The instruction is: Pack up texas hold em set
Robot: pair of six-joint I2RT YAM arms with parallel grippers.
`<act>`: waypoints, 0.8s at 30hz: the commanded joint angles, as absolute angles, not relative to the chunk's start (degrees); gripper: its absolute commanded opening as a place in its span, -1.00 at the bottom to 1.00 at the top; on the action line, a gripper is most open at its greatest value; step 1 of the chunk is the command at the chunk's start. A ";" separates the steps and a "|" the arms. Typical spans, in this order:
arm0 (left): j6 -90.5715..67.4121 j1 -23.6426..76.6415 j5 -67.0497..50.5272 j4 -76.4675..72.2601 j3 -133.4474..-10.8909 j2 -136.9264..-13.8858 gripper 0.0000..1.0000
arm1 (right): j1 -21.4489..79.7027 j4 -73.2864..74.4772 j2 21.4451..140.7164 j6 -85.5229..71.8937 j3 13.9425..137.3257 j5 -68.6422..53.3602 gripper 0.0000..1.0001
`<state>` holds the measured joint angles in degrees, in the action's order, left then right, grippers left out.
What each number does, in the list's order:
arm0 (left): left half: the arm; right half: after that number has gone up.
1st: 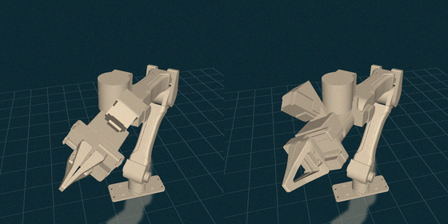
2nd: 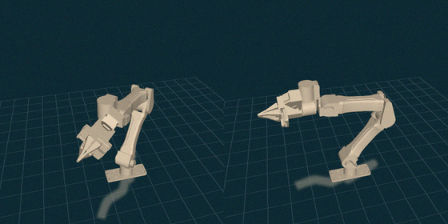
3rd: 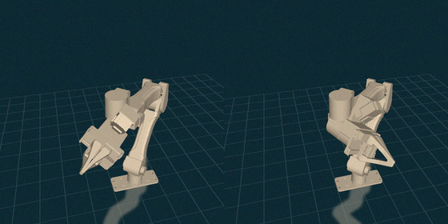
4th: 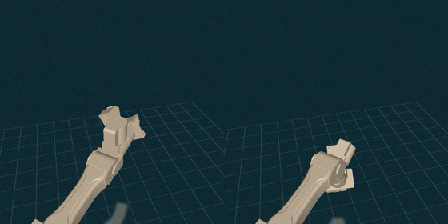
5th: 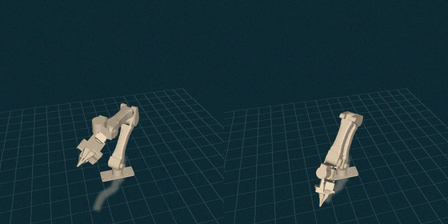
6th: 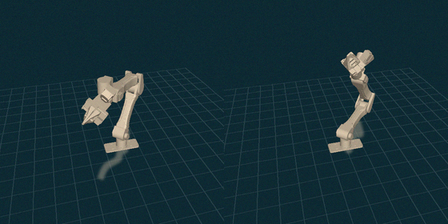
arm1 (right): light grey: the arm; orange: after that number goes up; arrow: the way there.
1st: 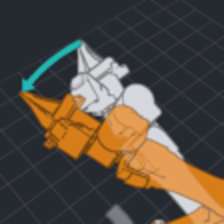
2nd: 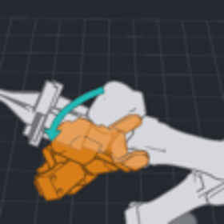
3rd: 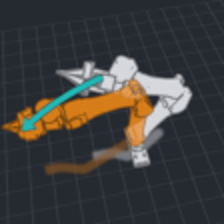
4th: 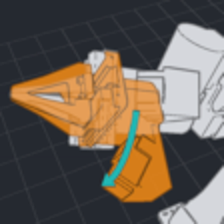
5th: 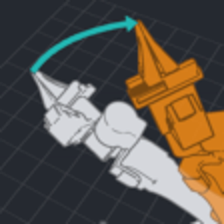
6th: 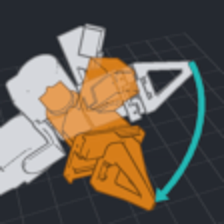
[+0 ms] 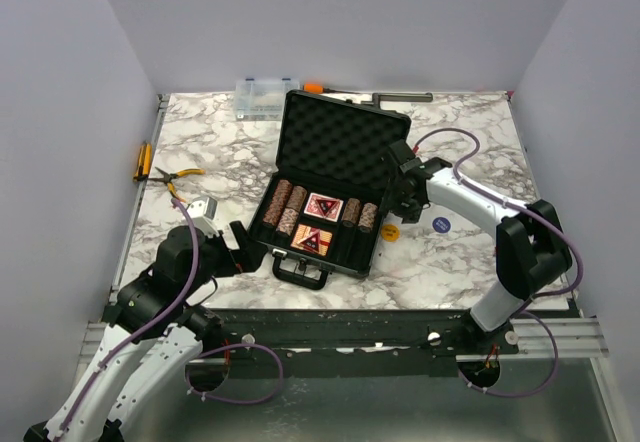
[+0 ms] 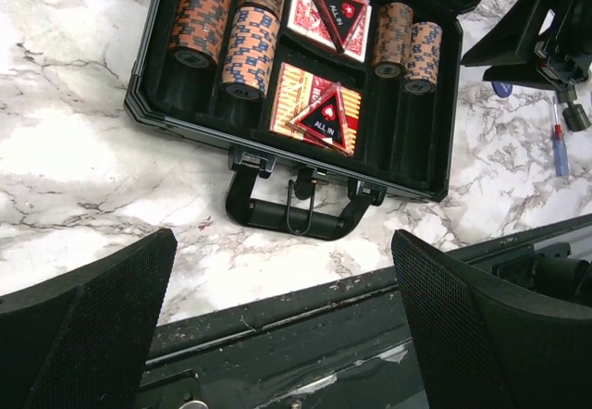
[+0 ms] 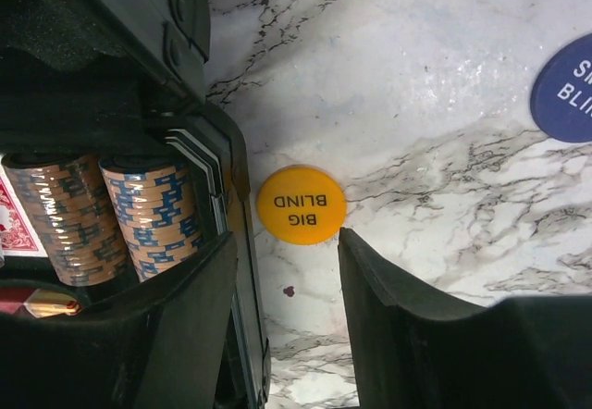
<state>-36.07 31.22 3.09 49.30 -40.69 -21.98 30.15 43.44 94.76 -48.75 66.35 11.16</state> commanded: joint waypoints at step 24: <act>-30.76 31.36 -8.48 40.06 -45.33 -36.46 0.97 | 32.88 43.07 101.09 -44.98 84.07 8.15 0.14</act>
<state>-32.88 31.20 -4.71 44.10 -42.61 -30.96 34.24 34.02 105.93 -46.33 79.02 -1.37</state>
